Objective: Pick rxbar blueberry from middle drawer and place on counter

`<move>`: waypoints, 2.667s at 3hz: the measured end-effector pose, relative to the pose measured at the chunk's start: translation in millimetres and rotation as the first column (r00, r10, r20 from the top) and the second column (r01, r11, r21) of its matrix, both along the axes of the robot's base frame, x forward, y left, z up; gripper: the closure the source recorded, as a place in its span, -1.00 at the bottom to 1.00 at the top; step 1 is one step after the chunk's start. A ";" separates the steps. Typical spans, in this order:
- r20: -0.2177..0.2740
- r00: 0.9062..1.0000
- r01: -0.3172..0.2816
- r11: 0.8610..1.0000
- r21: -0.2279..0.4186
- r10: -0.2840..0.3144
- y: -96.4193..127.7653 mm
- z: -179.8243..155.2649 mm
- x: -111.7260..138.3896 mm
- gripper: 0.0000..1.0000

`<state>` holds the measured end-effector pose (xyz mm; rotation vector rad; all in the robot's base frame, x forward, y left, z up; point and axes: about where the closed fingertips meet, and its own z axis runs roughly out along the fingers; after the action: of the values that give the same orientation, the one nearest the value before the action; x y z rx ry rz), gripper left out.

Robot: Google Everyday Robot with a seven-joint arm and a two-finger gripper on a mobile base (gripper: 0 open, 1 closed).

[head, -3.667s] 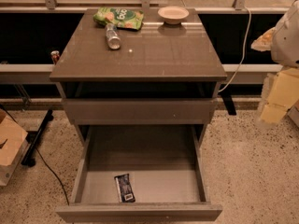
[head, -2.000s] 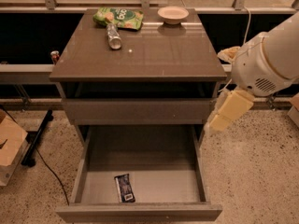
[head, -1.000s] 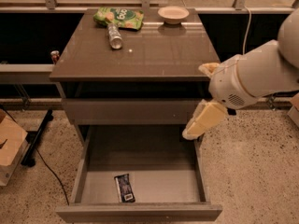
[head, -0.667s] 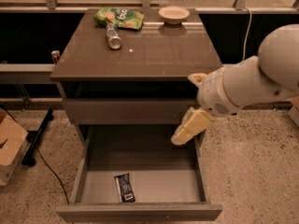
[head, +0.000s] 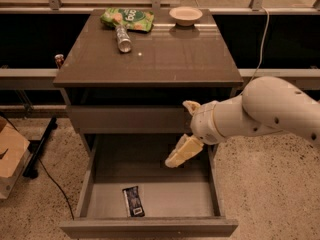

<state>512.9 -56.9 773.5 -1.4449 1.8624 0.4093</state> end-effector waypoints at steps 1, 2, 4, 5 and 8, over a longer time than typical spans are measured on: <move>-0.078 0.997 0.013 0.993 0.115 -0.004 10.7 -49.9 7.0 -1.00; -0.144 0.990 0.018 0.987 0.161 0.006 15.7 -85.8 8.2 -1.00; -0.155 0.986 -0.026 0.982 0.189 0.056 31.8 -119.4 11.0 -1.00; -0.148 0.984 -0.071 0.974 0.216 0.104 45.4 -152.0 13.6 -1.00; -0.219 0.964 -0.081 0.952 0.294 0.150 66.9 -238.9 23.9 -1.00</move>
Offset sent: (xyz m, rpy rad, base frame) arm 0.0070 0.0107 -0.0499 0.1154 0.0776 -0.0085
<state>536.8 9.9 534.6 -1.3581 1.8164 0.9063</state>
